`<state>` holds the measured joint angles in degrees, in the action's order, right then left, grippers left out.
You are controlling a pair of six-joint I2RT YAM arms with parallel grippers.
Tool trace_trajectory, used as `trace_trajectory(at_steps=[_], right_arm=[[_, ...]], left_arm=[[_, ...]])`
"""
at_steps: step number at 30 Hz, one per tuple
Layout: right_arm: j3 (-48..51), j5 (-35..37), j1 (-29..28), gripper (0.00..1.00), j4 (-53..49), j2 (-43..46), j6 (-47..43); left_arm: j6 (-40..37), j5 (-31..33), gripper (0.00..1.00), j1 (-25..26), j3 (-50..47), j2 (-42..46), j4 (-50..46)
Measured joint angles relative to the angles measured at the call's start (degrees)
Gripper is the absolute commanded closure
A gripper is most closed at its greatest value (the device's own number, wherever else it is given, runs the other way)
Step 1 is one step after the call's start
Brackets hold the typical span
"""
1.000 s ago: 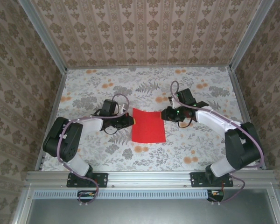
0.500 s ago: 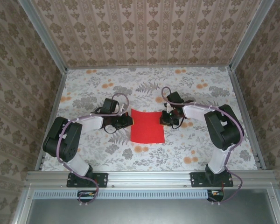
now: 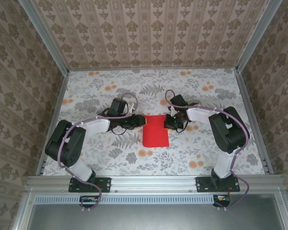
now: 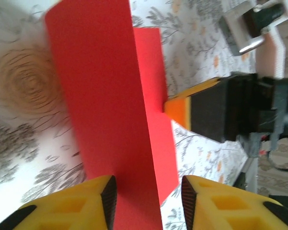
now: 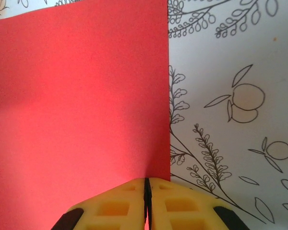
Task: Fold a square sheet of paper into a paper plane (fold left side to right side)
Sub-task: First fold in half a square sheet of paper at the center of the table.
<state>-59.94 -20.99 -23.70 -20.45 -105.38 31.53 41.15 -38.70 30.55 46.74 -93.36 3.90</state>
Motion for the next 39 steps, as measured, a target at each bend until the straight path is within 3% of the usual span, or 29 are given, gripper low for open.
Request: trace_trajectory(at_steps=[5, 17, 20, 25, 30, 39], right_arm=[[0.37, -0.07, -0.15, 0.89, 0.85, 0.04, 0.02], [2.67, -0.35, -0.24, 0.85, 3.17, 2.19, 0.28], [3.10, -0.39, -0.24, 0.80, 3.61, 4.15, 0.55], [4.35, -2.27, -0.13, 0.63, 6.45, 8.83, 2.25], [6.73, -7.19, -0.13, 0.51, 12.96, 10.64, 5.88], [7.41, -12.07, -0.13, 0.53, 18.53, 7.82, 10.38]], left_arm=[[0.98, -0.70, 0.54, 2.12, 3.02, -3.80, 2.40], [2.21, -0.68, 0.70, 4.04, 4.37, -8.59, 3.63], [2.21, -0.50, 0.72, 4.04, 4.42, -8.59, 3.63], [2.19, -0.44, 0.76, 4.20, 4.46, -8.59, 3.58], [2.19, -0.24, 0.88, 4.31, 4.68, -8.59, 3.30], [2.12, 0.17, 0.92, 4.31, 5.05, -8.59, 2.75]])
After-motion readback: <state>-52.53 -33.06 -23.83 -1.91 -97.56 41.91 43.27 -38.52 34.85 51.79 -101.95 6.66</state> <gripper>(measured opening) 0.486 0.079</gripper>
